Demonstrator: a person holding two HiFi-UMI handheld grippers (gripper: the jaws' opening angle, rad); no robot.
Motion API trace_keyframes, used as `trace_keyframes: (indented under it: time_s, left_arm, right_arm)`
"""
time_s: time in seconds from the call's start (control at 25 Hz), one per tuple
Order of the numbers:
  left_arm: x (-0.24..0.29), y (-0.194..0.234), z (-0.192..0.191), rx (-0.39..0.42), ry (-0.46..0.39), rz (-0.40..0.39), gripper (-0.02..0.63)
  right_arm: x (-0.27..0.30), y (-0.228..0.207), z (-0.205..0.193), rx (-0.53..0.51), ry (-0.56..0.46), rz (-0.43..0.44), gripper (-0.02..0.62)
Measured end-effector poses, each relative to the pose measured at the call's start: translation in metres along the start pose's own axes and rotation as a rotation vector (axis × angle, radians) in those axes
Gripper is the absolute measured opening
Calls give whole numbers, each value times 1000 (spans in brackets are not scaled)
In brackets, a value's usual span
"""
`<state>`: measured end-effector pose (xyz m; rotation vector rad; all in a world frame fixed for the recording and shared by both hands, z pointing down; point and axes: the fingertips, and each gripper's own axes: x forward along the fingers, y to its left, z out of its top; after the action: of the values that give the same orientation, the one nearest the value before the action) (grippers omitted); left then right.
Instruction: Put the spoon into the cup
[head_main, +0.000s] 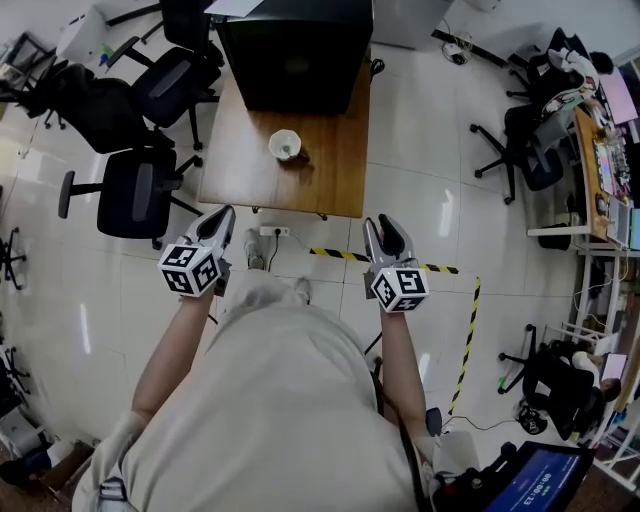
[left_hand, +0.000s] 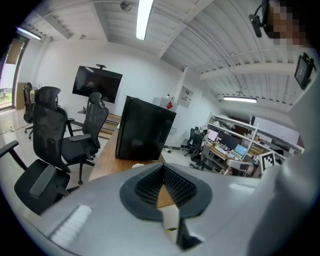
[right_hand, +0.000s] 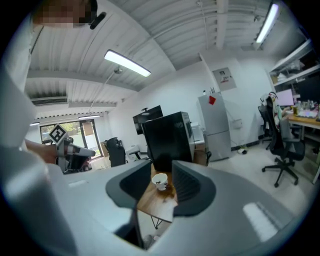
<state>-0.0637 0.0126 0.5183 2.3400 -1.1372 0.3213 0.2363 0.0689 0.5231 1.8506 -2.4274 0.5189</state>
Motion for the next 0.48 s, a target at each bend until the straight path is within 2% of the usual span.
trace_keyframes:
  time_s: [0.24,0.48]
  left_arm:
    - [-33,-17,-47,-6,61,44,0]
    - [-68,-14,-55,27,95,110,0]
  right_arm:
    - [-29,-8,-28,58,35,18,124]
    - [-34,-11,-38,188,7,33,115]
